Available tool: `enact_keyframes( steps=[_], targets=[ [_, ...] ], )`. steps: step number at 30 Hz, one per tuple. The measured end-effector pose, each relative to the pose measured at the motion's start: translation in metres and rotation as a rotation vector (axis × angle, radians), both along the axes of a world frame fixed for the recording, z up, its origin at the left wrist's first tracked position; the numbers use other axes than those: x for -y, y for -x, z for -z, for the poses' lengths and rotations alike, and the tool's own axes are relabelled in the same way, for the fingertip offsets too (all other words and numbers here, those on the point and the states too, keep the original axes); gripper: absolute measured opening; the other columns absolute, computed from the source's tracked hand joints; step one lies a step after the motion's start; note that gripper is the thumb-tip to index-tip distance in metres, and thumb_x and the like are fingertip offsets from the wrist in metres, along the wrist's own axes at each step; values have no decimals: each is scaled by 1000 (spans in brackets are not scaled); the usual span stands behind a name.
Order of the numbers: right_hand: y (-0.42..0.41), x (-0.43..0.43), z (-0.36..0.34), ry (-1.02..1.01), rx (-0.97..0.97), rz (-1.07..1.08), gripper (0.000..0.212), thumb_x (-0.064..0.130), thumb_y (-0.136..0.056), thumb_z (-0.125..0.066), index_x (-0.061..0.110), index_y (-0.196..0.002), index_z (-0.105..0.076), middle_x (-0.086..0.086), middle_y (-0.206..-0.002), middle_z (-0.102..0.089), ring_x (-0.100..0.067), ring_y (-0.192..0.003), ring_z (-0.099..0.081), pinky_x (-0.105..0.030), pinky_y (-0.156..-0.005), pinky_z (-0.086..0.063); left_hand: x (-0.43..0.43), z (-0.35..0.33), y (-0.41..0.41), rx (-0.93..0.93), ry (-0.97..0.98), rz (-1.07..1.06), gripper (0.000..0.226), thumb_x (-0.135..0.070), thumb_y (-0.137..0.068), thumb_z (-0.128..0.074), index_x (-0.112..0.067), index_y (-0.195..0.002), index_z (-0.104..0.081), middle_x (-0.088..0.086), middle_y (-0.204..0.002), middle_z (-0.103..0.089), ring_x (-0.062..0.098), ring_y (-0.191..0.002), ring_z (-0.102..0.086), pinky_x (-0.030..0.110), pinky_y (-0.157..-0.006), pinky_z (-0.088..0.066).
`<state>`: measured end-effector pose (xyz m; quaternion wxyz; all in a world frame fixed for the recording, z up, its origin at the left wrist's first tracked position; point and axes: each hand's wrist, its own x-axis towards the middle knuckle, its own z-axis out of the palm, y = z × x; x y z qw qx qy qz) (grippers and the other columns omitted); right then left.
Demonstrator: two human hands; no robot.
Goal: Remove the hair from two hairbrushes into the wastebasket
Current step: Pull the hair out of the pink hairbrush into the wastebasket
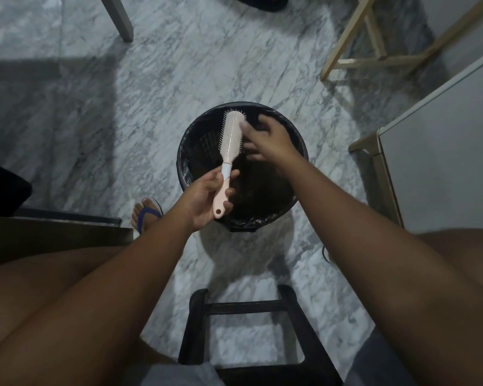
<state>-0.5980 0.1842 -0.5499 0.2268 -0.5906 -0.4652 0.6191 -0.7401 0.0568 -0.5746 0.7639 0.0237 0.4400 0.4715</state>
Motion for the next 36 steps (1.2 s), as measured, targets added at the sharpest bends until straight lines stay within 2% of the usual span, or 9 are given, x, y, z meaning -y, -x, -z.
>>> enact_keyframes(
  steps=[3,7,11,17,22,25,29,33,36],
  targets=[
    [8,-8,-13,-246,213,-216,93,55,-65,-85,24,-142,-43,-1,-136,-54,-11,-118,-53,-27,-95,-48,1,1,-5,-37,3,62,33,-11,-102,-42,-17,-132,-56,1,-116,-69,14,-67,-52,26,-51,-43],
    [22,-22,-17,-476,428,-160,39,31,-74,-82,14,-107,-72,-2,-108,-69,-11,-94,-60,-24,-82,-50,0,4,-10,-53,-5,87,34,-11,-103,-42,-17,-134,-55,0,-117,-70,16,-69,-54,29,-54,-44],
    [27,-34,-17,-475,482,-69,21,33,-81,-73,15,-90,-80,-2,-89,-77,-13,-89,-69,-22,-80,-53,-2,4,-9,25,-21,95,32,-11,-103,-42,-17,-131,-55,1,-120,-69,16,-69,-54,29,-55,-45],
    [17,-35,-18,-322,399,-51,33,32,-93,-64,4,-84,-79,-13,-82,-75,-16,-80,-69,-28,-76,-54,1,4,-7,42,-10,105,36,-10,-102,-41,-14,-137,-51,1,-120,-68,15,-67,-54,27,-54,-44],
    [20,-26,-14,74,-95,240,31,17,-104,-47,-7,-113,-64,-23,-118,-67,-35,-104,-69,-39,-80,-61,3,4,0,78,-18,55,37,-10,-102,-39,-14,-137,-50,0,-120,-69,13,-64,-53,25,-51,-44],
    [15,-16,-7,141,-22,217,34,7,-106,-36,-12,-133,-45,-30,-131,-54,-43,-115,-62,-44,-88,-57,1,3,2,86,-29,36,38,-10,-102,-38,-15,-138,-50,0,-120,-69,13,-64,-53,25,-52,-44],
    [5,-7,6,-17,231,25,28,5,-88,-42,-12,-107,-53,-26,-96,-59,-42,-94,-68,-51,-79,-60,1,3,0,74,-19,11,38,-11,-102,-39,-12,-140,-48,0,-120,-68,12,-65,-53,24,-51,-44],
    [6,10,-15,-272,313,-195,46,40,-83,-70,0,-106,-69,-17,-98,-74,-26,-95,-72,-44,-91,-56,0,4,-4,53,-2,9,35,-13,-103,-40,-15,-136,-51,-1,-120,-67,12,-67,-53,24,-50,-44],
    [5,10,-13,-367,423,-233,54,44,-68,-85,-2,-94,-73,-18,-90,-74,-29,-90,-72,-46,-83,-57,-1,3,-7,6,9,28,34,-11,-103,-40,-19,-133,-55,1,-119,-68,14,-67,-53,27,-51,-44]
  ],
)
